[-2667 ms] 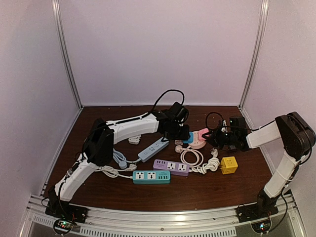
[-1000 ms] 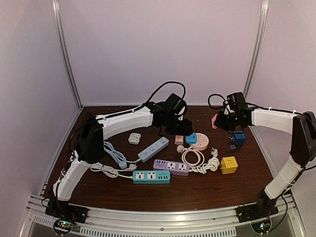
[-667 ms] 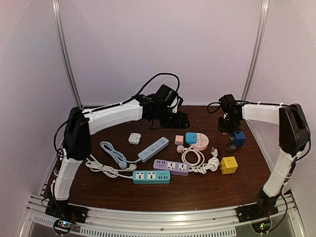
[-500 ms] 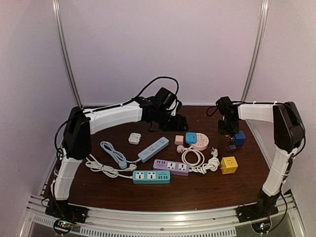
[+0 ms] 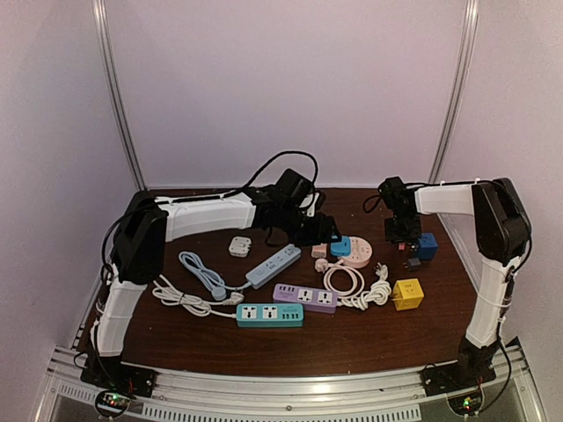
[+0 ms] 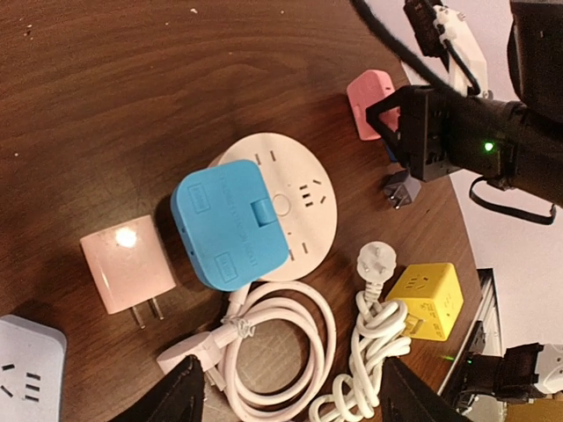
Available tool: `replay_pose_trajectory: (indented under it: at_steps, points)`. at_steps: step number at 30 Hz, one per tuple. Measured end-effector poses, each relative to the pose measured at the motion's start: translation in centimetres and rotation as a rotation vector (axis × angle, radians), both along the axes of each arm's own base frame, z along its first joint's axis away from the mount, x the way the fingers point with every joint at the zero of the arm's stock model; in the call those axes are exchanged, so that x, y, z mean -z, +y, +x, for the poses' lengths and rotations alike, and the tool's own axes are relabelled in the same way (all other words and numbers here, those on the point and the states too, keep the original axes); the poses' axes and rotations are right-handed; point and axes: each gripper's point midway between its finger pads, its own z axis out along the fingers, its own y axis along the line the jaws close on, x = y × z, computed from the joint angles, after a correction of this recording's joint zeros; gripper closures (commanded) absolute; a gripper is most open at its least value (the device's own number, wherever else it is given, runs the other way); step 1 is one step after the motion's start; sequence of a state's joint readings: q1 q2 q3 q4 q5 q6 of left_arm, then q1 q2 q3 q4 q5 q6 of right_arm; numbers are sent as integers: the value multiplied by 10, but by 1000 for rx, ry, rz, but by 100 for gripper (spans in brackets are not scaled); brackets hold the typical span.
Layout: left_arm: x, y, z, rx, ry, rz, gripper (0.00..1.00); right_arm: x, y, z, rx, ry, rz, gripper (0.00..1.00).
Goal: Pull the plug off the socket
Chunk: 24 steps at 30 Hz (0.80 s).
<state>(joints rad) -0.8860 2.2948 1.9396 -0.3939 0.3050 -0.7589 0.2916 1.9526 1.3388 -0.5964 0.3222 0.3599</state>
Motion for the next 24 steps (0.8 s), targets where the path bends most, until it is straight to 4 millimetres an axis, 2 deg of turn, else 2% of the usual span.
replay_pose_trajectory:
  at_steps: [7, 11, 17, 24]
  points:
    - [-2, -14, 4, -21, 28, -92, 30, 2, 6, 0, -22, 8, 14, 59]
    - [11, -18, 6, -37, 54, -97, 30, 4, 13, -1, -41, 14, 38, 56]
    - [43, -17, 8, -66, 103, -65, 28, 5, 33, -4, -84, 23, 89, 52]
    - [56, -24, 14, -90, 126, -74, 26, -14, 57, -11, -123, -21, 226, 49]
